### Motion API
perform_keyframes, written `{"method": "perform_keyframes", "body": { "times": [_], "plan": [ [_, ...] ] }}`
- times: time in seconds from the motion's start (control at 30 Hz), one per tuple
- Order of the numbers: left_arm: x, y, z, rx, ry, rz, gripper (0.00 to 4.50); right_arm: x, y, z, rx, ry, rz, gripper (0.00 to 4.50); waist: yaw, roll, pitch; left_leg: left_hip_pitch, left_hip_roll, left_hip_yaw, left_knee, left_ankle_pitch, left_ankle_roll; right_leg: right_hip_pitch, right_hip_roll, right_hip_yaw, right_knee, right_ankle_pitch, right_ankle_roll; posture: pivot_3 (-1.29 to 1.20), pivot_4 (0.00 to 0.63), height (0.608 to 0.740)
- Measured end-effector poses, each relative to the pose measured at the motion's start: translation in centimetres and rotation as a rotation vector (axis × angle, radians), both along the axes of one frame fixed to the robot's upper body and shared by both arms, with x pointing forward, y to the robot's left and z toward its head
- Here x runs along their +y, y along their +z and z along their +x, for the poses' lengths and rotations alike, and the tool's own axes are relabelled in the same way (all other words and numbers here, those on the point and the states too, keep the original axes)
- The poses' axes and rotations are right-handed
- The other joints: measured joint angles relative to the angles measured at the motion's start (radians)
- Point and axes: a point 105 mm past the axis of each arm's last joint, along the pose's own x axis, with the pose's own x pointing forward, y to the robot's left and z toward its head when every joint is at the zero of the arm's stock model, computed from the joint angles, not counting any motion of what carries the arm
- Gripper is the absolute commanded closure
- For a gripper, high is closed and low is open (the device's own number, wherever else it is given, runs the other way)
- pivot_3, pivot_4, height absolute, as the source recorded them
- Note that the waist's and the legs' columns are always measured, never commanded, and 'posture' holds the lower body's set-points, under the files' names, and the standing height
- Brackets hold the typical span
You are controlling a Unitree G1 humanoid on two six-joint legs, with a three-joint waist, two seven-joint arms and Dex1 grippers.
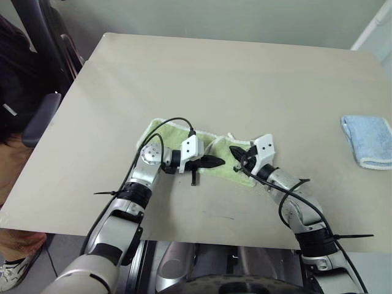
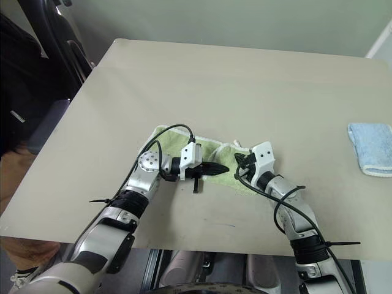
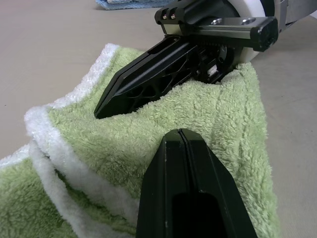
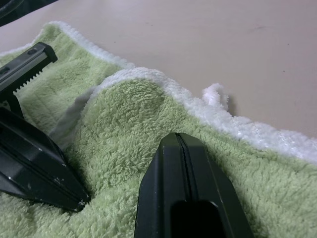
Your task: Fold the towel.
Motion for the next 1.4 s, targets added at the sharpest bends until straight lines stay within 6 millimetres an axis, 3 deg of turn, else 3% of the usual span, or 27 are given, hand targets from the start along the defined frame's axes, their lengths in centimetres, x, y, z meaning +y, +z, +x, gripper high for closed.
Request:
{"method": "perform_keyframes", "body": {
  "times": [0.1,0.23,0.33,0.5,0.6,0.7,0.73,1.0,1.07,1.4],
  "plan": [
    [0.5,0.4,0.4,0.054,0.04,-0.023,4.1,-0.3,0.1,-0.2,-0.003,0.011,-0.002,4.5,0.0,0.0,0.0,-0.002,0.0,0.0,0.0,0.001,-0.001,-0.001,0.0,0.0,0.0,0.0,-0.001,0.0,0.15,0.733],
    [2.6,2.8,1.5,0.134,0.129,-0.115,2.9,-1.3,1.1,-0.9,0.059,0.024,0.172,4.5,0.0,0.0,0.0,-0.009,0.0,0.0,-0.001,0.004,-0.004,-0.009,0.001,-0.001,0.0,0.0,-0.001,0.0,0.15,0.733],
    [4.6,5.2,1.9,0.14,0.163,-0.141,1.8,-2.0,3.8,-1.3,0.012,0.059,0.261,3.9,-0.001,0.0,0.001,-0.014,0.0,0.0,-0.002,0.011,-0.016,-0.013,0.001,0.0,-0.001,0.0,-0.001,0.0,0.15,0.733],
    [7.1,9.3,1.4,0.203,0.173,-0.201,0.05,-2.2,7.4,-2.7,-0.035,0.192,0.254,2.2,-0.002,-0.002,0.001,-0.016,0.0,0.0,-0.004,0.011,-0.017,-0.016,0.001,-0.001,-0.002,0.0,-0.001,0.0,0.15,0.733],
    [9.5,11.5,1.1,0.225,0.222,-0.208,0.0,-1.6,8.7,-3.9,-0.036,0.288,0.246,1.17,-0.003,-0.002,0.001,-0.016,0.0,0.0,-0.008,0.012,-0.018,-0.017,0.001,-0.001,-0.002,-0.001,-0.002,0.0,0.15,0.733],
    [11.5,12.5,0.8,0.25,0.289,-0.226,0.0,-1.3,9.3,-4.5,-0.023,0.349,0.236,0.13,-0.005,-0.002,0.001,-0.014,0.0,0.0,-0.01,0.013,-0.019,-0.017,0.001,-0.001,-0.002,-0.002,-0.003,0.0,0.15,0.733],
    [11.9,12.5,0.8,0.253,0.323,-0.239,0.0,-1.2,9.5,-4.7,-0.015,0.364,0.239,0.03,-0.006,-0.002,0.001,-0.014,0.0,0.0,-0.011,0.013,-0.019,-0.017,0.001,-0.001,-0.001,-0.002,-0.004,0.0,0.15,0.733],
    [16.4,11.0,-0.5,0.517,0.584,-0.262,0.0,-0.2,10.1,-6.0,0.042,0.482,0.269,0.03,-0.009,-0.003,0.002,-0.014,0.002,0.0,-0.014,0.013,-0.02,-0.018,0.001,-0.002,-0.001,-0.006,-0.006,0.0,0.15,0.733],
    [18.2,10.3,-1.2,0.609,0.676,-0.227,0.0,0.3,10.2,-6.0,0.038,0.497,0.252,0.03,-0.013,-0.003,0.002,-0.013,0.003,0.0,-0.016,0.014,-0.022,-0.019,0.002,-0.002,0.0,-0.006,-0.007,0.0,0.15,0.733],
    [21.9,7.8,-3.9,0.995,0.873,-0.252,0.0,1.3,9.5,-4.6,-0.003,0.488,0.144,0.03,-0.008,-0.003,0.002,-0.012,0.004,-0.001,-0.017,0.014,-0.024,-0.019,0.002,-0.003,0.001,-0.007,-0.011,0.0,0.15,0.733]
  ]
}}
